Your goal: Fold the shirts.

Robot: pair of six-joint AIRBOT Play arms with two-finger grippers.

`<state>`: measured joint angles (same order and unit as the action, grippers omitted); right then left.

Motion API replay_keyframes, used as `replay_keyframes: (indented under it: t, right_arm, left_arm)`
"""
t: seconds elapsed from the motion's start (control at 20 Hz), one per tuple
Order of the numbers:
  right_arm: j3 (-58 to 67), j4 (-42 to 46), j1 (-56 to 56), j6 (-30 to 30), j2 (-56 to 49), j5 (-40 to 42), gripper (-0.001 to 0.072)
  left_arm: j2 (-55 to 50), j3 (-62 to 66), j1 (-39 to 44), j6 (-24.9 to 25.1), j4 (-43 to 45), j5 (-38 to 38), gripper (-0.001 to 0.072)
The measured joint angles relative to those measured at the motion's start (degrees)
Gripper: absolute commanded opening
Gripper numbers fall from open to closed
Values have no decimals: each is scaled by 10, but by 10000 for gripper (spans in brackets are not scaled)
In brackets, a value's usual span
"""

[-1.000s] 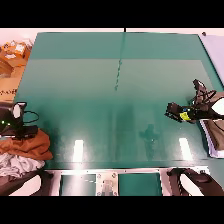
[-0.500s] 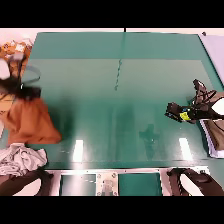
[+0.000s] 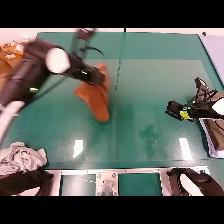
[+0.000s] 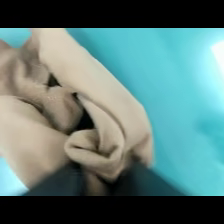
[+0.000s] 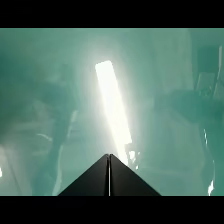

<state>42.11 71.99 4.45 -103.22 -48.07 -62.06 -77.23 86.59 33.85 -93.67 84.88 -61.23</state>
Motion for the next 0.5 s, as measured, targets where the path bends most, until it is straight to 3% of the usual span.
replay_keyframes:
  t: [0.1,0.15,0.2,0.35,0.5]
  right_arm:
    - [5,0,4,1,0,5,200]
    - [10,0,9,3,0,7,252]
    - [16,0,17,6,-1,8,318]
    - [39,0,41,19,-16,11,418]
    - [54,-23,53,57,-58,34,426]
  left_arm:
    - [-39,2,24,17,-53,1,613]
    - [-52,4,28,25,-65,-4,613]
    - [-61,7,25,31,-65,-14,612]
    - [-75,19,-16,41,-47,-52,612]
    - [-83,15,-92,36,-41,-70,612]
